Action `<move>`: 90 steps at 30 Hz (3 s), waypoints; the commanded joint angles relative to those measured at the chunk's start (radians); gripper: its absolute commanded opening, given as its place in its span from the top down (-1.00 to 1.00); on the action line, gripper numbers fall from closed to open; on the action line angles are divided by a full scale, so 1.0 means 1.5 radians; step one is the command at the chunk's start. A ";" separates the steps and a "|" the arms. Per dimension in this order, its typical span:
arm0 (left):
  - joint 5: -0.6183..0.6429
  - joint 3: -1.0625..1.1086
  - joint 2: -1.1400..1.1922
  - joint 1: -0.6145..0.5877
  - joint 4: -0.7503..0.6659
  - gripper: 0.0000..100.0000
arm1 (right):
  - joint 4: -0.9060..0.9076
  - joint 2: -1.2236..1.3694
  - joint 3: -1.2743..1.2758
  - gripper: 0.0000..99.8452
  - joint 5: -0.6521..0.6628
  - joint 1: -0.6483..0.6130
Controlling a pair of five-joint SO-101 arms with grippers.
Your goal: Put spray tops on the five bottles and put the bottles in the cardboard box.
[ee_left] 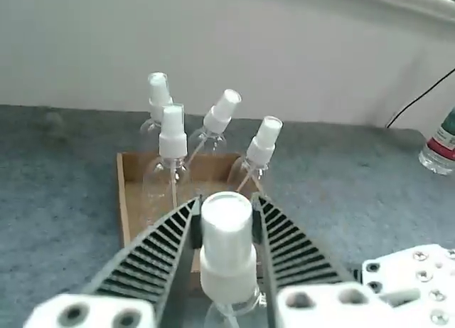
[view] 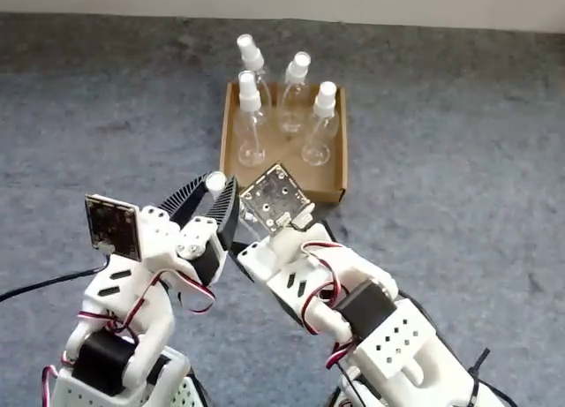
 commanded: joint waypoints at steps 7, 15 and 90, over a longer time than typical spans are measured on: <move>-0.045 0.058 0.009 0.009 -0.041 0.99 | -0.017 -0.024 -0.008 0.99 0.009 -0.012; -0.046 0.039 0.004 0.011 -0.041 0.99 | -0.021 -0.135 0.008 0.99 0.008 -0.012; -0.223 0.068 -0.071 -0.009 0.074 0.45 | -0.124 0.231 -0.266 0.99 -0.068 0.043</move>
